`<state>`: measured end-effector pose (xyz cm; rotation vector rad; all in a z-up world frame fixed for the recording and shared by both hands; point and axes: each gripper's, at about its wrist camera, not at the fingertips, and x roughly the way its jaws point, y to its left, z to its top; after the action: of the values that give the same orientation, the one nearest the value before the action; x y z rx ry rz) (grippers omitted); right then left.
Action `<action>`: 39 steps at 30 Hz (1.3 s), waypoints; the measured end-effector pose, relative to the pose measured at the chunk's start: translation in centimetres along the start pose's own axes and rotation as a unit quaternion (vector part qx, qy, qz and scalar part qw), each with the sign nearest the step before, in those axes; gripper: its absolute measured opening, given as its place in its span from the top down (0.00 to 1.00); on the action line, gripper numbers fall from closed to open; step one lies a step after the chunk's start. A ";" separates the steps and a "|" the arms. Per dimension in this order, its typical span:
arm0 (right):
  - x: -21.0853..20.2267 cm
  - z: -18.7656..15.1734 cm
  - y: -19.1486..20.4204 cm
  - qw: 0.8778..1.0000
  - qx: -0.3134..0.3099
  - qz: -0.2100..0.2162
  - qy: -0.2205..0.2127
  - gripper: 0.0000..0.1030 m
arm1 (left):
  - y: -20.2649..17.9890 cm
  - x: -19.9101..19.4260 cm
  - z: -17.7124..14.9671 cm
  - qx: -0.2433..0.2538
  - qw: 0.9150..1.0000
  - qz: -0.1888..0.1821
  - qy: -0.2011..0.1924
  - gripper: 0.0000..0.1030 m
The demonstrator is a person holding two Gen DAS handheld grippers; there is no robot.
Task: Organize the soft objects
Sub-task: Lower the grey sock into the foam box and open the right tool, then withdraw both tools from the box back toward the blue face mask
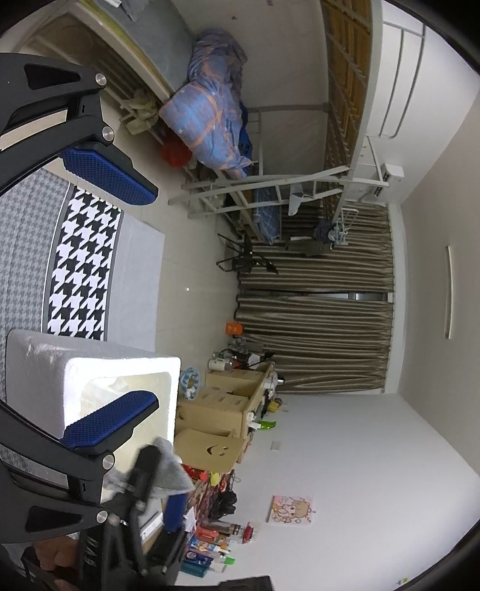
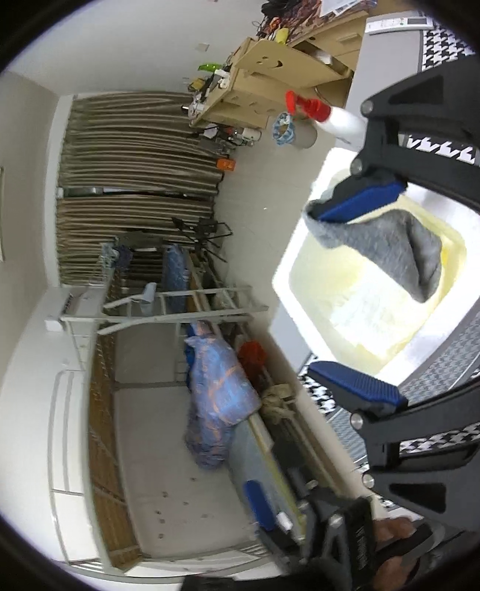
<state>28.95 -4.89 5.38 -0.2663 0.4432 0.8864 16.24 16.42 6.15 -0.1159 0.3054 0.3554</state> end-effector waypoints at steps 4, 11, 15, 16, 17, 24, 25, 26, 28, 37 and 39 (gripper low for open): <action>0.2 -0.3 0.1 1.000 -0.010 0.006 0.017 0.24 | 0.0 0.0 -0.1 0.000 1.000 0.000 -0.001 0.02; -0.8 -1.0 -0.3 0.999 -0.019 0.004 0.037 0.24 | 0.0 -0.1 -0.3 -0.001 1.000 -0.004 0.001 0.02; -1.6 -1.2 -0.5 0.999 -0.020 -0.001 0.033 0.24 | -0.5 0.1 -0.3 0.000 1.000 -0.010 0.001 0.02; -1.9 -1.4 -0.7 0.999 -0.020 0.000 0.031 0.24 | -0.5 0.1 -0.4 -0.002 1.000 -0.011 0.001 0.02; -2.2 -1.4 -0.8 0.999 -0.020 0.000 0.028 0.24 | -0.6 0.1 -0.4 -0.002 1.000 -0.013 0.003 0.02; -3.4 -1.3 -1.1 1.000 -0.004 -0.005 0.008 0.24 | -1.1 -0.6 -0.4 0.005 1.000 -0.017 0.000 0.02; -3.5 -1.3 -1.3 1.000 0.000 -0.006 0.005 0.24 | -1.1 -0.8 -0.3 0.005 1.000 -0.016 -0.002 0.02; -3.7 -1.3 -1.4 1.000 0.004 -0.008 0.001 0.24 | -1.2 -0.9 -0.3 0.005 1.000 -0.017 -0.002 0.02; -4.4 -1.4 -1.9 1.000 0.010 -0.009 -0.007 0.24 | -1.3 -1.2 -0.5 0.004 1.000 -0.019 -0.003 0.02; -6.8 -1.3 -2.2 0.998 0.022 -0.009 -0.053 0.08 | -2.4 -2.8 -0.5 0.013 0.999 -0.032 -0.013 0.02; -7.1 -1.3 -2.2 0.998 0.023 -0.013 -0.058 0.08 | -2.7 -3.2 -0.4 0.014 0.999 -0.034 -0.016 0.02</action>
<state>26.47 -11.58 7.75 -0.1761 0.3511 0.8599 14.22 12.78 6.91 -0.0936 0.2733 0.2862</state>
